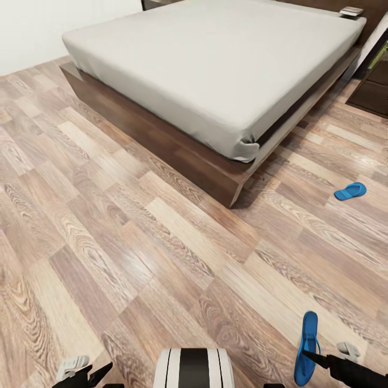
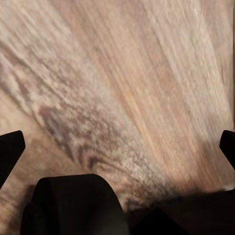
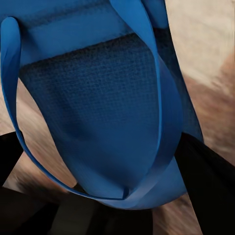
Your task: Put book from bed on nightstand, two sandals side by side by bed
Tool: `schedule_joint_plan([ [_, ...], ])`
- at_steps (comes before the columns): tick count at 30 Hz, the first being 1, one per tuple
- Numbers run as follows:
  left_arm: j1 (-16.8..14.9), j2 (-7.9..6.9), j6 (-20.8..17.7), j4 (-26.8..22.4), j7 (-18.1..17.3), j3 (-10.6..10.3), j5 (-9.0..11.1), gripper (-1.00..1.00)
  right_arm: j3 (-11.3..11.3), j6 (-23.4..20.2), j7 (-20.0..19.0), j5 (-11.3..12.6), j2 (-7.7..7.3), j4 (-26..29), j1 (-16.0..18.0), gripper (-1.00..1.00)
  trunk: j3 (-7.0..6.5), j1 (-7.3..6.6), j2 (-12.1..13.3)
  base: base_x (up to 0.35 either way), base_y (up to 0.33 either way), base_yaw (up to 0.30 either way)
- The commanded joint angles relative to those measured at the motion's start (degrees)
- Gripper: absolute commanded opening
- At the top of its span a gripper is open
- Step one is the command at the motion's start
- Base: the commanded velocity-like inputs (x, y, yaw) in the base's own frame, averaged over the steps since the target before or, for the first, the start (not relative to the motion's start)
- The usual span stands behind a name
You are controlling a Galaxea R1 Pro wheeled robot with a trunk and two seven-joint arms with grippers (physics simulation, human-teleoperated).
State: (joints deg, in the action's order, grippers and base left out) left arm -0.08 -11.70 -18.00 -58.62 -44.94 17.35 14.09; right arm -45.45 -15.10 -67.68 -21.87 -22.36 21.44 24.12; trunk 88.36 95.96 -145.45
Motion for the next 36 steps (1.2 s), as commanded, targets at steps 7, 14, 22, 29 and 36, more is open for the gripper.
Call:
schedule_joint_plan([
  [7, -0.01, -0.06, -0.66, 0.02, 0.00, 0.15, 0.57, 1.00, -0.43, -0.35, -0.35, -0.37, 0.03, -0.08, 0.05, -1.00, -1.53, -0.19, 0.08, 0.000, 0.000, 0.000],
  [14, -0.01, 0.00, -0.56, -0.01, 0.01, 0.12, 0.58, 1.00, -0.49, 0.62, -0.35, -0.37, 0.03, -0.08, 0.05, -1.00, -3.08, -0.37, 0.18, 0.000, 0.000, 0.000],
  [22, -0.01, 0.01, -0.54, -0.01, 0.01, 0.13, 0.59, 1.00, -0.45, 0.68, -0.35, -0.37, 0.03, -0.08, 0.05, -1.00, -4.85, -0.57, 0.28, 0.000, 0.000, 0.000],
  [29, -0.01, -0.01, -0.46, -0.01, -0.09, 0.18, 0.58, 1.00, -0.43, 0.75, -0.35, -0.37, 0.10, -0.08, 0.05, -1.00, -6.40, -0.75, 0.38, 0.000, 0.000, 0.000],
  [36, -0.01, 0.01, -0.46, -0.05, -0.14, 0.19, 0.59, 1.00, -0.45, 0.76, -0.27, -0.37, 0.12, -0.08, 0.05, -1.00, -7.95, -0.93, 0.47, 0.000, 0.000, 0.000],
])
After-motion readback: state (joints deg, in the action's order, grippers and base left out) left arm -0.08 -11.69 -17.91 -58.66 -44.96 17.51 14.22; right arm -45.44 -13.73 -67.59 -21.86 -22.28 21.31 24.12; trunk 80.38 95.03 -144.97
